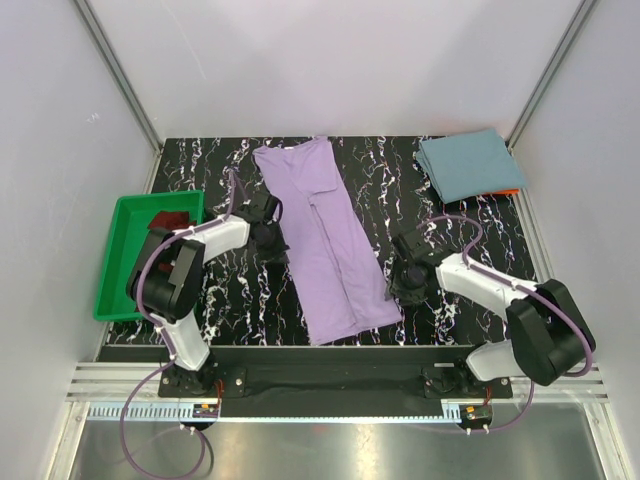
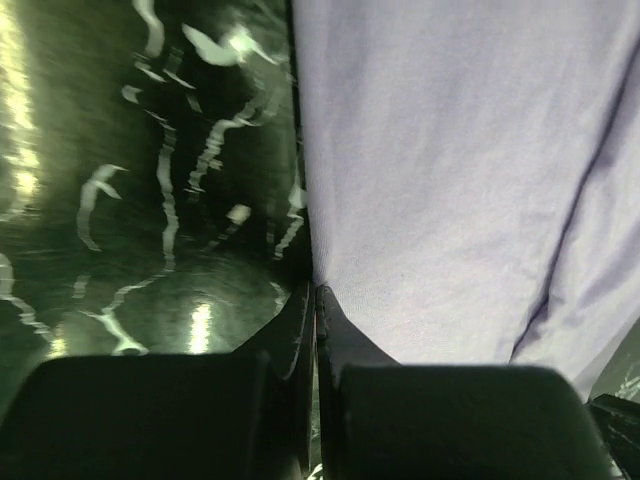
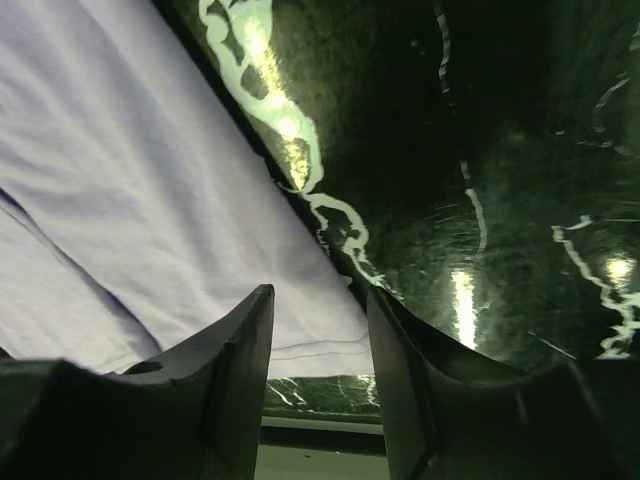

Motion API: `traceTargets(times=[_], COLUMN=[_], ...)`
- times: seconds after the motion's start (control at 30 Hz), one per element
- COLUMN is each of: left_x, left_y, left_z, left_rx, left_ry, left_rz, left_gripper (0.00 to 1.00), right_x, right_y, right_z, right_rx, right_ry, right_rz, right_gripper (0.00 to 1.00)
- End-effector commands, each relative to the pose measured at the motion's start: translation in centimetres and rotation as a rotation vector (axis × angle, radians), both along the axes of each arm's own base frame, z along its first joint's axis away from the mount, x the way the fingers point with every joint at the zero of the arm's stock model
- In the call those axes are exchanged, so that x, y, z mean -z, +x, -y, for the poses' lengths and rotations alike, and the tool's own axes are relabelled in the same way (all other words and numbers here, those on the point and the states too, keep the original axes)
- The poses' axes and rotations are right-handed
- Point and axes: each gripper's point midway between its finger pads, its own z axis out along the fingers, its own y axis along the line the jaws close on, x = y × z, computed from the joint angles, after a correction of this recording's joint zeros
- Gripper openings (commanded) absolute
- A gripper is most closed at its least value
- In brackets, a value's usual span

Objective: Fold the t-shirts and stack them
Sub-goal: Fold the tshirt

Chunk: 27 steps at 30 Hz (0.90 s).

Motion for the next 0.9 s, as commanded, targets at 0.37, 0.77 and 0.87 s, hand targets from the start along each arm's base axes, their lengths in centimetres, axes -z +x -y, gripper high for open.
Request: traceTargets(times=[0.37,0.77,0.87], left_x=[-5.7,-7.2,-6.8], left_y=[3.5,3.1,4.5], left_z=[-7.6,-4.8,-5.9], left_rx=[-0.132,0.004,-0.027], left_ry=[0.207,0.051,0.085], left_rz=[0.069,0.236,0.244], left_gripper=[0.44,0.61,0.63], right_x=[-1.2,-3.2,-4.9], right_y=[-1.6,2.5,4.9], right_z=[-5.8,-7.6,-9.1], right_rx=[0.023,-0.226,-0.280], right_ry=[0.148,0.048,0.084], right_rz=[0.086,0.172,0.225], right_gripper=[0.50,0.53,0.53])
